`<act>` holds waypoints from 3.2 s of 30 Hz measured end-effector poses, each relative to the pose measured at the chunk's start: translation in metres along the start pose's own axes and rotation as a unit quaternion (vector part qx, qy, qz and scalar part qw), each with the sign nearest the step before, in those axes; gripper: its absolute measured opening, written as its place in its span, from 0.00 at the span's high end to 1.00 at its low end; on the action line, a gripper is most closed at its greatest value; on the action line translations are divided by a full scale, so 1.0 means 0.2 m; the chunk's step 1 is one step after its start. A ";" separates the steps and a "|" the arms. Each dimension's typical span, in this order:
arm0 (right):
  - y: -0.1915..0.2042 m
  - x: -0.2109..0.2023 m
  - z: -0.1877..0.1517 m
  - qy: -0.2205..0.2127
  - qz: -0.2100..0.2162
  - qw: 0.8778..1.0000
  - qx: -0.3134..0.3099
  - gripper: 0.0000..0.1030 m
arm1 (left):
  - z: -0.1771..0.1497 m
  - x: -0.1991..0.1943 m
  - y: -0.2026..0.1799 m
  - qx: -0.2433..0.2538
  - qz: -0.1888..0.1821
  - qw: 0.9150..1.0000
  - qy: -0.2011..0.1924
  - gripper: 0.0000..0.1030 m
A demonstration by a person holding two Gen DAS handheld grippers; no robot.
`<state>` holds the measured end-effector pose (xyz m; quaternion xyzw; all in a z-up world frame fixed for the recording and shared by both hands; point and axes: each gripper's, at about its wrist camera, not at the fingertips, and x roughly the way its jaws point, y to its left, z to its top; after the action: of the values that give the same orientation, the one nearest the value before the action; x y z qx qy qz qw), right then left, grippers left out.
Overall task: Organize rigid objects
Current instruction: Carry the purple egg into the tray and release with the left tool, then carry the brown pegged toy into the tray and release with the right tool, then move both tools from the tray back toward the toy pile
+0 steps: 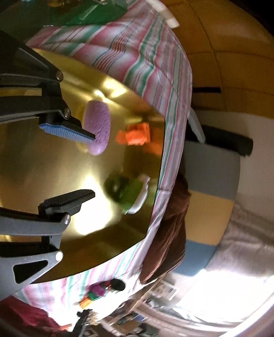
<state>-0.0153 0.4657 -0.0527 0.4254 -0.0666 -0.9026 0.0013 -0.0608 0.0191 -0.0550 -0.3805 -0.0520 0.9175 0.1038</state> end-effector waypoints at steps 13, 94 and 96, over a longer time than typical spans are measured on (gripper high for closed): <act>0.48 0.01 0.00 0.002 0.089 0.995 -0.041 0.55 | -0.11 -0.08 -0.02 0.001 -0.018 1.000 -0.003 0.55; 1.14 0.12 0.08 0.013 0.136 0.989 -0.052 0.33 | -0.20 -0.20 -0.08 0.025 -0.061 0.998 -0.010 0.55; 1.09 0.11 0.06 0.013 0.125 0.991 -0.050 0.33 | -0.21 -0.20 -0.12 0.037 -0.066 0.997 -0.012 0.55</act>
<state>-0.0495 0.2506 -0.0357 0.4246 -0.0738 -0.8919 0.1368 0.0011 0.0337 -0.0525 -0.3610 -0.0442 0.9144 0.1779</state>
